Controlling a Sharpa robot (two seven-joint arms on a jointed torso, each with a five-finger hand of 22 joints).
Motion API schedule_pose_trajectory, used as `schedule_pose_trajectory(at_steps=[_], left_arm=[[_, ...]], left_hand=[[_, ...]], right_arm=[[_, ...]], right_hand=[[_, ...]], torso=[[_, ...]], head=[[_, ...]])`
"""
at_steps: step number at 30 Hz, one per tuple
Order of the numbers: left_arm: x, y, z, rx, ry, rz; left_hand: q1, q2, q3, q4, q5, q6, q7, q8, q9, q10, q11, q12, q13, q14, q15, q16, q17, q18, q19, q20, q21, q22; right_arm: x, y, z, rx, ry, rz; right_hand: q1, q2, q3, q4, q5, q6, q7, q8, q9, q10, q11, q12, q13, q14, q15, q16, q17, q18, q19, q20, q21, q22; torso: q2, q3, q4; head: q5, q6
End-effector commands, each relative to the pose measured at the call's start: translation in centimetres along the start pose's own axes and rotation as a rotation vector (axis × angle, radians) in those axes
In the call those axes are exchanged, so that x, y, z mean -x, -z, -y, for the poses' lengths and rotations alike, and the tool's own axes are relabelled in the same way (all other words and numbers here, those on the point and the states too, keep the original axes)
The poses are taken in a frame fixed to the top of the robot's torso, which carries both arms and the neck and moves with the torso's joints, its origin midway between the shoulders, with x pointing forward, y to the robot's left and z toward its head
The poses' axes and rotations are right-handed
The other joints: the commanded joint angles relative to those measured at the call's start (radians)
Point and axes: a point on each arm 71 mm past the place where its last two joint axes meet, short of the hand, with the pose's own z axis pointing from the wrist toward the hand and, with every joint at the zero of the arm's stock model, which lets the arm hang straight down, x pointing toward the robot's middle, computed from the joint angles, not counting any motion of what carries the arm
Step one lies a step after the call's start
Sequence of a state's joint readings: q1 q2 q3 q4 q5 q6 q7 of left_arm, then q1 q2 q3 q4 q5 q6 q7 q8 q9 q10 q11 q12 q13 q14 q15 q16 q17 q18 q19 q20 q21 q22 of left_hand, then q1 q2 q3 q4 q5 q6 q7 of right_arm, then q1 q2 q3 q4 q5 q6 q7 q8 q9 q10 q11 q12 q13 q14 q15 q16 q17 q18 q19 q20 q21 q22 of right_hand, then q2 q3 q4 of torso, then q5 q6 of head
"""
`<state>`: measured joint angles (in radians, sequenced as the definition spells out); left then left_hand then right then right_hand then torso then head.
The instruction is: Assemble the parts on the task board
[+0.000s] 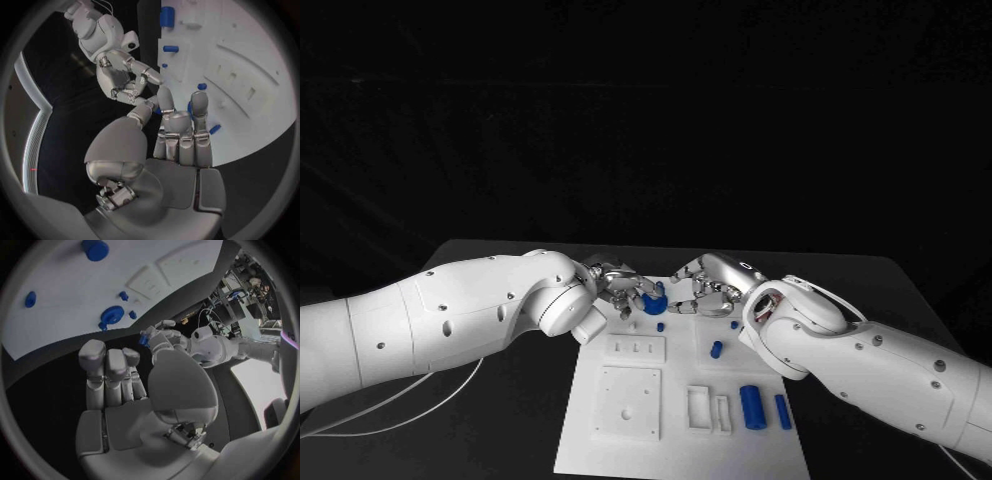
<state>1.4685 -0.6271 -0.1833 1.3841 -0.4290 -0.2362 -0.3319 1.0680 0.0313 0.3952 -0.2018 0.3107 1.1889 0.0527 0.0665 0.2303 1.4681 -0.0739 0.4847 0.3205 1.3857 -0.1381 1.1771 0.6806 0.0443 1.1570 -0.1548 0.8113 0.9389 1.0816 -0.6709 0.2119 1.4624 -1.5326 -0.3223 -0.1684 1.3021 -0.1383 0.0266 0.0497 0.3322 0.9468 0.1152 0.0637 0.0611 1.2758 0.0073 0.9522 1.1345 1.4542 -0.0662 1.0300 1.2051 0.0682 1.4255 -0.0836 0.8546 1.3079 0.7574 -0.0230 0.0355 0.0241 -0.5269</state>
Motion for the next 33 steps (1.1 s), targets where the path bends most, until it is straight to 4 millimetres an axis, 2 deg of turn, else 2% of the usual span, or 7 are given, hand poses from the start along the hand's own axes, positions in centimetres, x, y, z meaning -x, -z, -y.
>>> schedule_pose_trajectory(at_steps=[1,6,13,18,23,25,33], left_arm=[[0.2,0.1,-0.2,0.023,-0.052,0.026],[0.4,0.3,-0.6,0.041,-0.067,0.016],[0.1,0.5,-0.9,0.055,-0.089,-0.023],[-0.3,0.7,-1.3,0.067,-0.125,-0.039],[-0.6,0.8,-2.0,0.087,-0.176,-0.034],[-0.8,0.9,-2.2,0.094,-0.196,-0.031],[-1.3,0.9,-3.1,0.109,-0.281,-0.023]], left_hand=[[-0.008,0.003,-0.002,-0.007,0.002,0.125,-0.078,0.000,0.570,0.048,-0.004,0.004,-0.007,0.009,0.002,-0.001,0.015,-0.014,0.010,0.001,-0.009,0.008],[-0.010,0.009,-0.006,-0.005,-0.014,0.133,-0.078,-0.001,0.524,0.047,-0.004,0.010,-0.016,0.014,0.004,-0.009,0.039,-0.014,0.017,0.003,-0.029,0.030],[-0.048,0.035,-0.007,0.002,-0.017,0.156,-0.083,0.002,0.485,0.047,-0.005,0.029,-0.011,0.022,0.005,0.007,0.084,-0.016,0.025,0.004,-0.049,0.059],[-0.082,0.058,-0.004,0.004,-0.022,0.165,-0.085,0.002,0.479,0.047,-0.006,0.039,-0.005,0.028,0.005,0.019,0.106,-0.017,0.030,0.005,-0.059,0.075],[-0.132,0.086,0.012,-0.016,-0.027,0.172,-0.087,0.003,0.479,0.047,-0.008,0.046,0.001,0.032,0.004,0.027,0.120,-0.017,0.038,0.004,-0.072,0.096],[-0.148,0.095,0.017,-0.024,-0.028,0.175,-0.088,0.003,0.483,0.048,-0.009,0.053,0.006,0.033,0.004,0.034,0.130,-0.018,0.042,0.004,-0.078,0.107],[-0.175,0.111,0.024,-0.033,-0.032,0.180,-0.090,0.004,0.492,0.047,-0.010,0.062,0.011,0.039,0.003,0.048,0.148,-0.019,0.052,0.003,-0.096,0.140]], right_arm=[[0.7,0.6,0.1,0.034,-0.053,0.038],[2.5,1.5,1.6,0.008,-0.097,0.069],[4.2,2.0,3.3,-0.038,-0.144,0.098],[4.7,2.1,3.9,-0.055,-0.162,0.105],[4.9,2.1,4.2,-0.063,-0.169,0.109],[5.0,2.1,4.3,-0.066,-0.171,0.109],[5.0,2.0,4.5,-0.072,-0.173,0.104]], right_hand=[[0.008,0.002,0.000,0.005,0.009,0.001,0.000,-0.004,-0.001,-0.009,-0.001,-0.006,-0.002,0.000,0.005,-0.005,-0.002,0.004,0.001,0.005,-0.006,0.103],[0.012,0.007,0.000,0.002,0.015,0.006,0.000,-0.004,-0.001,-0.010,-0.001,-0.008,-0.004,0.000,0.005,-0.007,-0.004,0.004,0.000,0.005,-0.009,0.103],[0.016,0.015,0.005,-0.009,0.030,0.014,0.000,-0.004,-0.001,-0.011,-0.002,-0.009,-0.008,0.000,0.004,-0.009,-0.007,0.004,0.001,0.004,-0.012,0.103],[0.016,0.018,0.010,-0.017,0.032,0.013,0.000,-0.004,-0.001,-0.011,-0.002,-0.008,-0.010,0.000,0.004,-0.010,-0.008,0.004,0.001,0.003,-0.015,0.102],[0.015,0.019,0.016,-0.023,0.049,0.014,0.000,-0.004,-0.001,-0.012,-0.003,-0.010,-0.012,0.000,0.003,-0.012,-0.009,0.004,0.001,0.003,-0.017,0.102],[0.014,0.019,0.018,-0.025,0.052,0.015,0.000,-0.004,-0.001,-0.012,-0.003,-0.010,-0.012,0.000,0.003,-0.012,-0.010,0.004,0.001,0.003,-0.018,0.102],[0.014,0.020,0.022,-0.031,0.058,0.014,0.000,-0.004,-0.001,-0.013,-0.003,-0.010,-0.013,0.000,0.003,-0.013,-0.011,0.003,0.001,0.003,-0.018,0.102]], torso=[[0.000,0.0005,-0.0006],[-0.002,0.0009,-0.0035],[-0.004,0.0025,-0.0019],[-0.009,0.0052,-0.0024],[-0.014,0.0083,-0.0003],[-0.016,0.0087,0.0005],[-0.019,0.0101,0.0002]], head=[[0.003,-0.002],[0.004,-0.003],[0.006,-0.011],[0.009,-0.021],[0.011,-0.040],[0.012,-0.041],[0.012,-0.054]])
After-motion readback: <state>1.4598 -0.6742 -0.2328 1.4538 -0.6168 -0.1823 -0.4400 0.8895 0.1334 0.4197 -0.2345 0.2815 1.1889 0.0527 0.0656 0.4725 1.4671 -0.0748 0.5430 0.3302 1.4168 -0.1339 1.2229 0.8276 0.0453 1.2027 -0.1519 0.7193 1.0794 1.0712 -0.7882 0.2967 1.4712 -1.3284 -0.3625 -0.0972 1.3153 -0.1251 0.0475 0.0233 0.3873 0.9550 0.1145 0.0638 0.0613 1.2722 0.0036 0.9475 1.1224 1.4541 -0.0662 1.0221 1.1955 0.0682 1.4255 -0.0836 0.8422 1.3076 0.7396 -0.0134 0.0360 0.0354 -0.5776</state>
